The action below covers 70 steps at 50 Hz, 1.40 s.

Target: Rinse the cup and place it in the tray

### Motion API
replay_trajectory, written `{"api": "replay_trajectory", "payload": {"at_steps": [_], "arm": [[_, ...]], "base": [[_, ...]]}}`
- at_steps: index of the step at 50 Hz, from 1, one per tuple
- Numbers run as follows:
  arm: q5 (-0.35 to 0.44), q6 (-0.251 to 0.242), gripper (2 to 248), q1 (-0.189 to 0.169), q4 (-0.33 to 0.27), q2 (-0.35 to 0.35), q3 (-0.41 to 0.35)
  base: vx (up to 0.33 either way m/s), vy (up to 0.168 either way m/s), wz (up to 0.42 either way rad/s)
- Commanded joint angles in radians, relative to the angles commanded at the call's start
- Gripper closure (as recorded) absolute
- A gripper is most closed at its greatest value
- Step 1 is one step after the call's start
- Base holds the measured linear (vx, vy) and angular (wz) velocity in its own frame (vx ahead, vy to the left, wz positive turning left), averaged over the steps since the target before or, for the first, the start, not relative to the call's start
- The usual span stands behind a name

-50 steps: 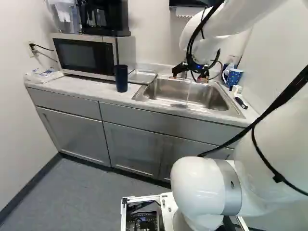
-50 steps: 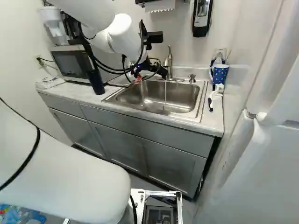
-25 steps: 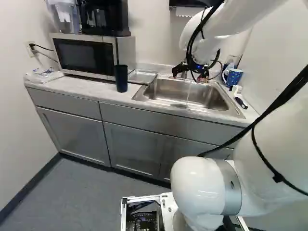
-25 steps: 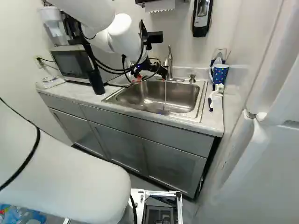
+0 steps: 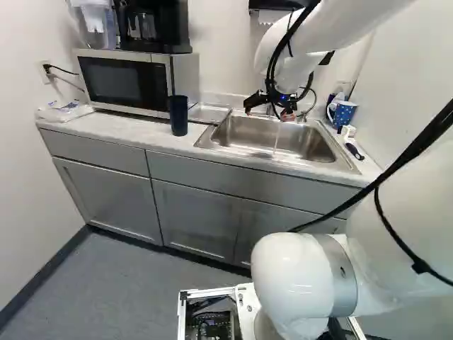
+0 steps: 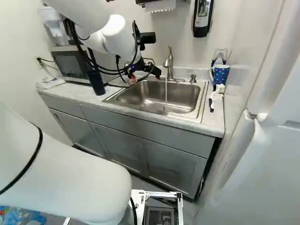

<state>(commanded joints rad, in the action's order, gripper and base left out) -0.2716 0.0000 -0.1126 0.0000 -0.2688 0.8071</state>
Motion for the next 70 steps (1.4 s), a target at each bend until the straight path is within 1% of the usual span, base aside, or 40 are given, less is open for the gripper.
{"api": "replay_trajectory", "payload": {"at_steps": [39,70], "arm": [[0.0,0.0,3,0.147,0.0,-0.004,-0.003],[0.0,0.0,3,0.262,0.0,0.013,0.012]], "base": [[0.0,0.0,0.0],[0.0,0.0,0.0]]}}
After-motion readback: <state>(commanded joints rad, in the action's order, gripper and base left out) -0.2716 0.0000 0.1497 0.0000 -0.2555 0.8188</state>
